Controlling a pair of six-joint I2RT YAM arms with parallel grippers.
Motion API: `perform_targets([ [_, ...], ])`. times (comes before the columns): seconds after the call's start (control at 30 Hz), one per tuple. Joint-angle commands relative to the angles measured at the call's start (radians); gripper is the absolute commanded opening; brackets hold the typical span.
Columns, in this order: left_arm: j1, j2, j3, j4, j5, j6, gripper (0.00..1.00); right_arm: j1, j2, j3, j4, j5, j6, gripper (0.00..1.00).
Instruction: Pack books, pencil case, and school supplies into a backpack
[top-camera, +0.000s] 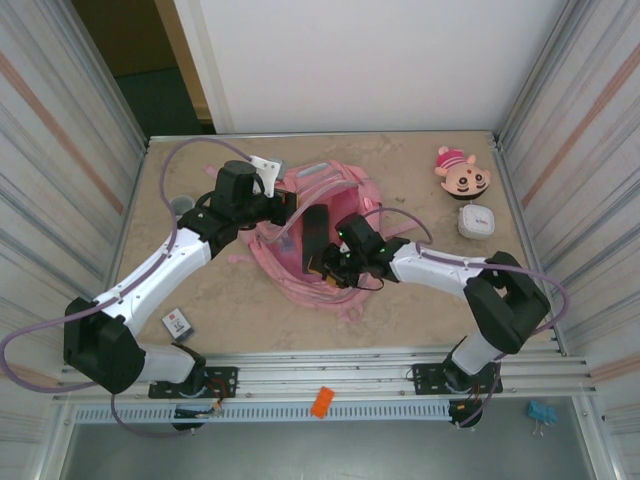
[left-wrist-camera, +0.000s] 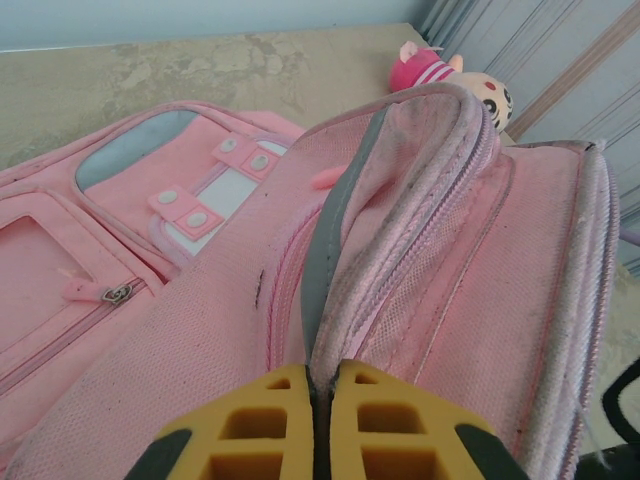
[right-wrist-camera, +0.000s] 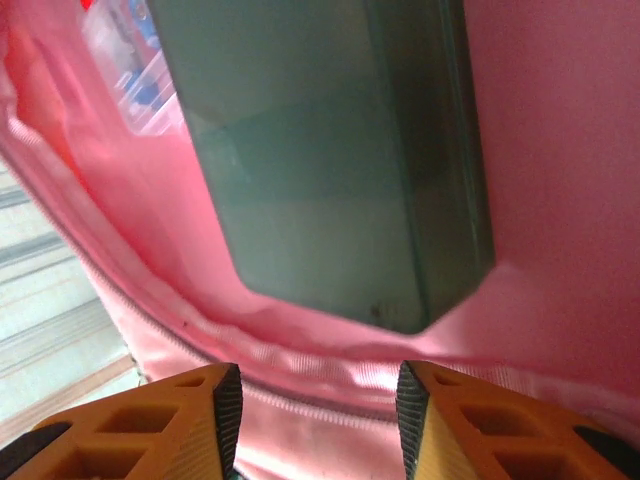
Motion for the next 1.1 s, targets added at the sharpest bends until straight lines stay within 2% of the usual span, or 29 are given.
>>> perform_targets([
  [0.0, 0.012, -0.062, 0.02, 0.111, 0.008, -0.021, 0.0, -0.035, 0.061, 0.07, 0.085, 0.003, 0.018, 0.44],
  [0.23, 0.012, -0.064, 0.014, 0.107, 0.001, -0.019, 0.0, -0.116, 0.195, 0.228, 0.071, 0.041, -0.093, 0.4],
  [0.37, 0.011, -0.064, 0.028, 0.074, -0.005, 0.005, 0.0, -0.157, 0.187, 0.246, 0.052, 0.022, -0.133, 0.42],
  [0.5, 0.012, -0.063, 0.023, 0.051, -0.013, 0.036, 0.0, -0.162, 0.051, 0.158, 0.026, 0.063, -0.177, 0.5],
  [0.67, -0.002, -0.082, -0.016, 0.029, 0.021, 0.091, 0.01, -0.165, -0.255, -0.022, -0.074, 0.201, -0.223, 0.6],
  [0.77, -0.056, -0.093, -0.051, 0.028, 0.009, 0.229, 0.03, -0.179, -0.429, -0.072, -0.175, 0.276, -0.279, 0.62],
  [0.87, -0.134, -0.075, -0.096, 0.022, 0.01, 0.437, 0.07, -0.205, -0.562, -0.085, -0.263, 0.331, -0.356, 0.64],
  [1.0, -0.235, 0.019, -0.086, -0.14, 0.081, 0.721, 0.15, -0.252, -0.682, -0.09, -0.312, 0.353, -0.461, 0.65],
  [1.07, -0.289, 0.093, -0.076, -0.228, 0.028, 0.828, 0.18, -0.267, -0.707, -0.092, -0.318, 0.345, -0.503, 0.65],
])
